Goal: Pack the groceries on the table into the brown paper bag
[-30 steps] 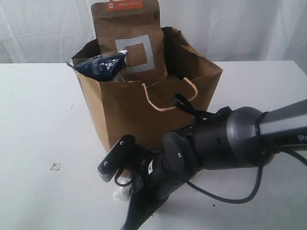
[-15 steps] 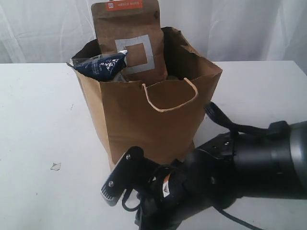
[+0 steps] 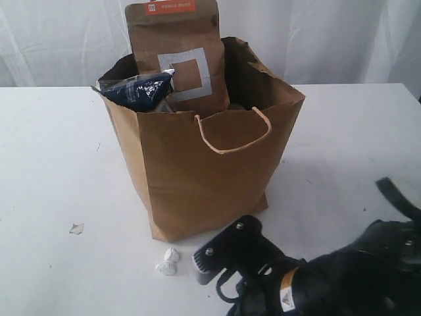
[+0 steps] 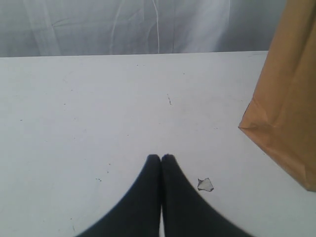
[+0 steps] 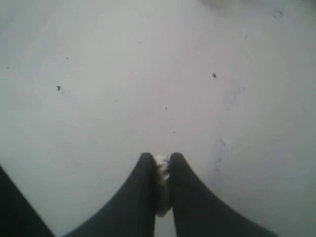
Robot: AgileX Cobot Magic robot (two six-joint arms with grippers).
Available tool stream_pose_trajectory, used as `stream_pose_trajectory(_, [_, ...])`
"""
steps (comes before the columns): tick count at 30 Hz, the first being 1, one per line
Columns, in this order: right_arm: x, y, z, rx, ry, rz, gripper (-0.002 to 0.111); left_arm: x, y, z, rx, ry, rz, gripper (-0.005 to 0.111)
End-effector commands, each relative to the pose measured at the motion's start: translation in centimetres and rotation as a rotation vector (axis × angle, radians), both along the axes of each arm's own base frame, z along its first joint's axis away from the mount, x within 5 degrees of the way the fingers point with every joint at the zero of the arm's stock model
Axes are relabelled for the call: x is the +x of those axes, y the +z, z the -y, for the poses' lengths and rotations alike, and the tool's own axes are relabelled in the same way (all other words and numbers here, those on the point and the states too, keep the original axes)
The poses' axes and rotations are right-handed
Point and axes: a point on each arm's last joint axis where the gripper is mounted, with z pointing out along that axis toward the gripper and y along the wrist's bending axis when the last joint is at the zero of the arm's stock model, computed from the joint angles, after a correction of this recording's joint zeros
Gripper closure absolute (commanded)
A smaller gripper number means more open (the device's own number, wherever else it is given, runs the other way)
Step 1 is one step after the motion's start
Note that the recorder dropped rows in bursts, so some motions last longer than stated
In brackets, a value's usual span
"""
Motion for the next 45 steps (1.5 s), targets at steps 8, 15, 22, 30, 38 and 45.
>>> stream_pose_trajectory(8, [-1.8, 1.0, 3.2, 0.166, -0.182, 0.029, 0.100, 0.0, -0.1, 0.0, 0.001, 0.002, 0.000, 0.107])
stream_pose_trajectory(15, [-2.9, -0.1, 5.2, 0.189, -0.239, 0.031, 0.100, 0.0, -0.1, 0.0, 0.001, 0.002, 0.000, 0.107])
stream_pose_trajectory(22, [-3.3, 1.4, 6.0, 0.307, -0.280, 0.064, 0.100, 0.0, -0.1, 0.0, 0.001, 0.002, 0.000, 0.107])
stream_pose_trajectory(30, [-2.2, 4.9, 7.8, 0.433, -0.321, 0.232, 0.100, 0.0, -0.1, 0.0, 0.001, 0.002, 0.000, 0.107])
stream_pose_trajectory(38, [-0.1, 10.3, 8.1, 0.429, -0.275, 0.417, 0.100, 0.0, -0.1, 0.0, 0.001, 0.002, 0.000, 0.107])
stream_pose_trajectory(45, [1.7, 16.7, 8.8, 0.401, -0.242, 0.668, 0.100, 0.0, -0.1, 0.0, 0.001, 0.002, 0.000, 0.107])
